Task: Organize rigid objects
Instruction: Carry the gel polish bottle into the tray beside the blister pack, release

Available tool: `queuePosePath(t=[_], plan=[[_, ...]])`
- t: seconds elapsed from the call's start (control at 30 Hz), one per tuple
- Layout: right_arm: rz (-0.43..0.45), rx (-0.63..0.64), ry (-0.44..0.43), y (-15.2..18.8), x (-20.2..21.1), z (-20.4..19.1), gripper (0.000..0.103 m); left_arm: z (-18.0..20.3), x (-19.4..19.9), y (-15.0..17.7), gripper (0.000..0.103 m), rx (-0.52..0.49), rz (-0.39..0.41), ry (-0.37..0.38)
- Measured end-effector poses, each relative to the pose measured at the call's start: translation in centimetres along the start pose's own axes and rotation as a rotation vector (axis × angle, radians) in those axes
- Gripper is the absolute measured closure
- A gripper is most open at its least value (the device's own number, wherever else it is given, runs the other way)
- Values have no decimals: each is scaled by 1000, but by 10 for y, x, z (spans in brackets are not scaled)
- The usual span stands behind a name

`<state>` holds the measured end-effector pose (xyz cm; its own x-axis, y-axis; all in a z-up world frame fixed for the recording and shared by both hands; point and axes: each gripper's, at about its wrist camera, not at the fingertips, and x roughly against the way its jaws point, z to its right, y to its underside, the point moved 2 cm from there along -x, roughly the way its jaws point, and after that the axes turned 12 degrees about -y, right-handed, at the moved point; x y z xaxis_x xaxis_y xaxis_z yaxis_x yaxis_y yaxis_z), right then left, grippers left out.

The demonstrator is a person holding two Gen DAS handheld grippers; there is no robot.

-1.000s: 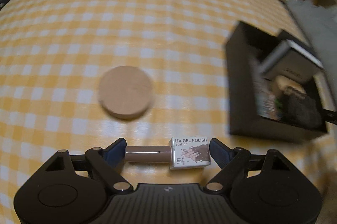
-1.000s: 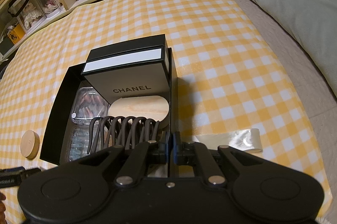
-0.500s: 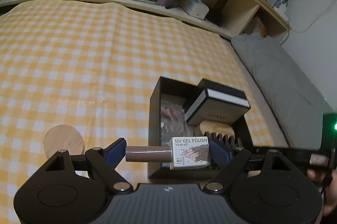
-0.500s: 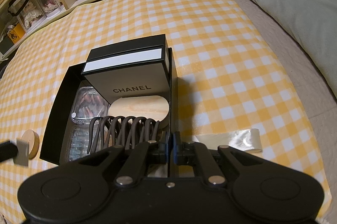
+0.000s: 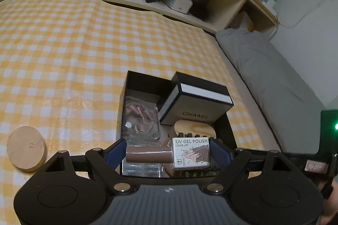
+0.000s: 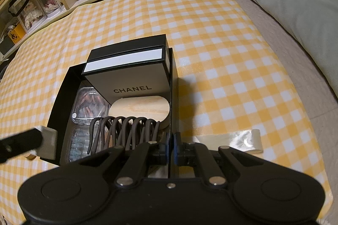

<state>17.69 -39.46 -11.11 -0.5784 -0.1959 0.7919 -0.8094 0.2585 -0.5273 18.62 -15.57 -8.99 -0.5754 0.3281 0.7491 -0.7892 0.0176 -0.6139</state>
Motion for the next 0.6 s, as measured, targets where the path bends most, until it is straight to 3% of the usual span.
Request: queuePosePath(t=[0.17, 0.6], plan=[[0, 1, 0, 0, 0, 0, 98, 1, -5, 3, 17, -46, 13, -37], [1, 1, -3, 0, 0, 0, 98, 5, -15, 12, 17, -203, 70, -46]])
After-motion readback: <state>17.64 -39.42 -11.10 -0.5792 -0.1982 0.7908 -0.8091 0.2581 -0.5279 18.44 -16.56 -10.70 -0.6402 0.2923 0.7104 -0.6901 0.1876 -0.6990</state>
